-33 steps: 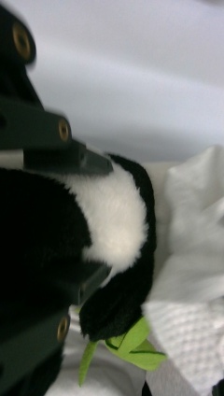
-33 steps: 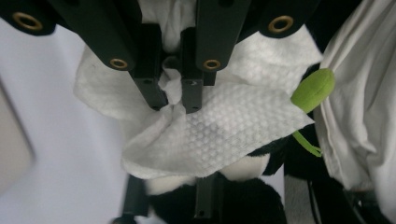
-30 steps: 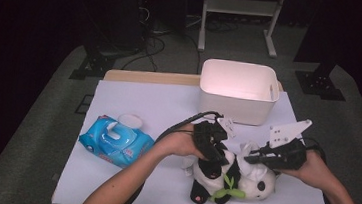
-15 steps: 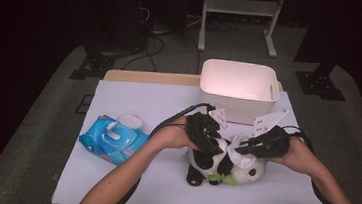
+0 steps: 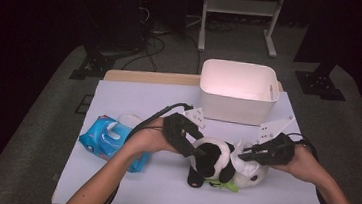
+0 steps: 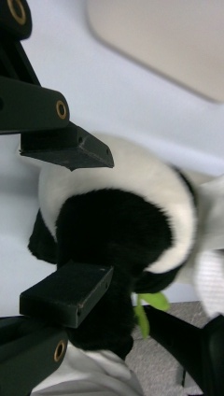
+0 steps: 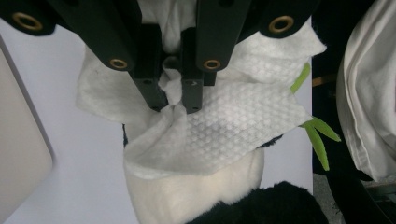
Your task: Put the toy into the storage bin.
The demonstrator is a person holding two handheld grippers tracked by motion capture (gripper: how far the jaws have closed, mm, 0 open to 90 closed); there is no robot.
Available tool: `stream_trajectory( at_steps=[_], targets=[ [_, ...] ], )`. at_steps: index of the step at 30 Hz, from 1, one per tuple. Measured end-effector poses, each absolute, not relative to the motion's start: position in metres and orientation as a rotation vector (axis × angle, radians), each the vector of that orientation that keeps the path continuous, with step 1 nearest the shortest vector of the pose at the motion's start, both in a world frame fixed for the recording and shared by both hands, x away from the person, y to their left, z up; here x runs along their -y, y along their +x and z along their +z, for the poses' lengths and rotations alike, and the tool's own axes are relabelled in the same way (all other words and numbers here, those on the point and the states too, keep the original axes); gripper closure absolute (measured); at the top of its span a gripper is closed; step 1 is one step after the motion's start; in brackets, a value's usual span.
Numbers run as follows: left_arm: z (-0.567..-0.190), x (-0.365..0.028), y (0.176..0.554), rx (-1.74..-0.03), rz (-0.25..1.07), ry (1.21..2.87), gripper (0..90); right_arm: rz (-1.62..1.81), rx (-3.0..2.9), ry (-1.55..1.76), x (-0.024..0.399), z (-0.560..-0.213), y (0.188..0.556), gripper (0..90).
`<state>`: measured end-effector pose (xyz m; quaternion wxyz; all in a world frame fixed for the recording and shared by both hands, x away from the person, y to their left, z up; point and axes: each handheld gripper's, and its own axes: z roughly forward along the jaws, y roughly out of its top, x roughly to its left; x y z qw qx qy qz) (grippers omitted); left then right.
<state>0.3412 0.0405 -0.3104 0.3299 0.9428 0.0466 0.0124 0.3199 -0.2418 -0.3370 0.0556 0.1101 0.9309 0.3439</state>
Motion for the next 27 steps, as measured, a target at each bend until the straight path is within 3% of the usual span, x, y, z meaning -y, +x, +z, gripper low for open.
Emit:
stream_trajectory(
  at_steps=[4, 12, 27],
  targets=[
    [-0.33, -0.033, 0.342, -0.128, -0.023, 2.431, 41.7, 1.067, -2.805, 0.293, 0.235, -0.33, 0.318, 81.8],
    [-0.332, -0.029, 0.34, -0.132, 0.044, 2.481, 42.6, 1.045, -2.817, 0.192, 0.202, -0.328, 0.32, 81.5],
    [-0.335, -0.027, 0.338, -0.134, 0.038, 2.462, 43.3, 1.011, -2.776, 0.371, 0.272, -0.325, 0.311, 81.2]
  ],
)
